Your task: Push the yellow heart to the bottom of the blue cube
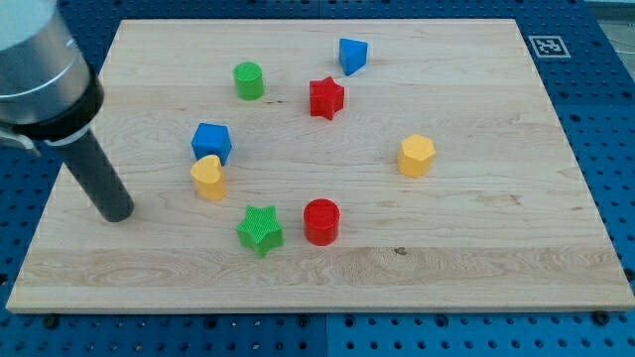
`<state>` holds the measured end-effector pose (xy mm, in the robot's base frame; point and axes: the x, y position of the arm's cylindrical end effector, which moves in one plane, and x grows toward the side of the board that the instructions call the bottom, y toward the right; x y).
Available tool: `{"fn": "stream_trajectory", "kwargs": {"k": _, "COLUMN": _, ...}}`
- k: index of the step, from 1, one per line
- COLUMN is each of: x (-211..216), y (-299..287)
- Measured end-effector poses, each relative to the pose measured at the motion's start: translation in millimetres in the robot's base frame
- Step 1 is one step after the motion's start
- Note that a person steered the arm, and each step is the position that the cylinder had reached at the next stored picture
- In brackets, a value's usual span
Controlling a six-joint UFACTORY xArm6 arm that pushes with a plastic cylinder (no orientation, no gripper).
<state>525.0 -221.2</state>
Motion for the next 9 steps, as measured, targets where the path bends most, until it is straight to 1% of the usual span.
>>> {"fn": "stream_trajectory", "kwargs": {"k": 1, "x": -4, "y": 1}}
{"fn": "stream_trajectory", "kwargs": {"k": 3, "x": -36, "y": 11}}
{"fn": "stream_trajectory", "kwargs": {"k": 4, "x": -45, "y": 13}}
{"fn": "stream_trajectory", "kwargs": {"k": 7, "x": -45, "y": 55}}
{"fn": "stream_trajectory", "kwargs": {"k": 9, "x": -45, "y": 65}}
